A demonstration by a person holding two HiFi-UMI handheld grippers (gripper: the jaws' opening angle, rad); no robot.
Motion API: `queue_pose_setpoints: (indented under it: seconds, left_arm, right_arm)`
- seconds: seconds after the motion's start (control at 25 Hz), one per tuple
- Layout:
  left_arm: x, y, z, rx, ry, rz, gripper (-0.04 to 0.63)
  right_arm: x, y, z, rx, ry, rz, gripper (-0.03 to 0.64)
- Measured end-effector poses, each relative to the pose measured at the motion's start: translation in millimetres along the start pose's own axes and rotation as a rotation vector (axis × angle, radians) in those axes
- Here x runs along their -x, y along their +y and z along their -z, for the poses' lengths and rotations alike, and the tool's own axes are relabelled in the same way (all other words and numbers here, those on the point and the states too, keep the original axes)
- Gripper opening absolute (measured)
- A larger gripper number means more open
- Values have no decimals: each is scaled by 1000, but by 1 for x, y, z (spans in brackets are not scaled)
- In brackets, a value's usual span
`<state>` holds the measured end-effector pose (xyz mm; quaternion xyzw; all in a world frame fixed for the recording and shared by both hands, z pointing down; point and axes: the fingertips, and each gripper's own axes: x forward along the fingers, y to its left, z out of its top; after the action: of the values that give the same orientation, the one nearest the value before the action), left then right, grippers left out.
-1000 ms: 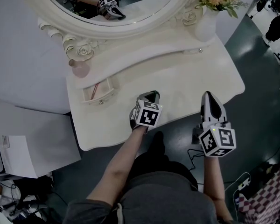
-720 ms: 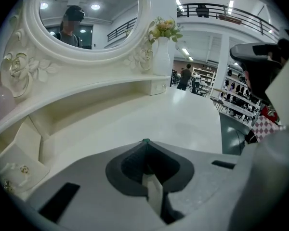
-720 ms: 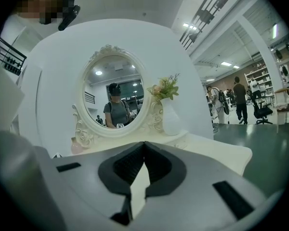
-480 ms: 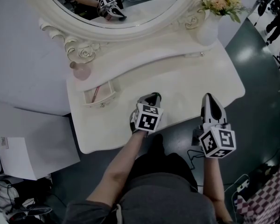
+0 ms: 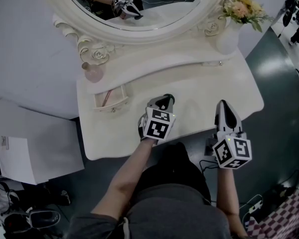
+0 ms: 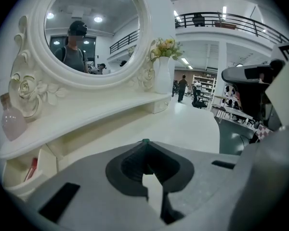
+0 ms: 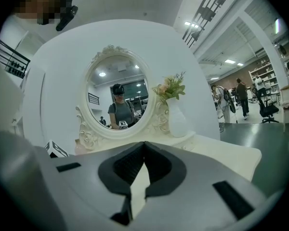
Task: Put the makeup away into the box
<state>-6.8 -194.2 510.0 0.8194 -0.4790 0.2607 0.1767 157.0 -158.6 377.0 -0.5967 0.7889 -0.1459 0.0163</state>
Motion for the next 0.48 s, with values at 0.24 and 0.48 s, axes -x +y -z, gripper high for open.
queue_pose_setpoints:
  seconds: [0.24, 0.48]
  left_arm:
    - [10, 11, -19, 16, -29, -57, 6]
    - [22, 25, -36, 42, -61, -124, 6]
  right_arm:
    - [-13, 0, -5, 1, 8, -61, 3]
    - [-30, 2, -9, -1, 21, -125, 3]
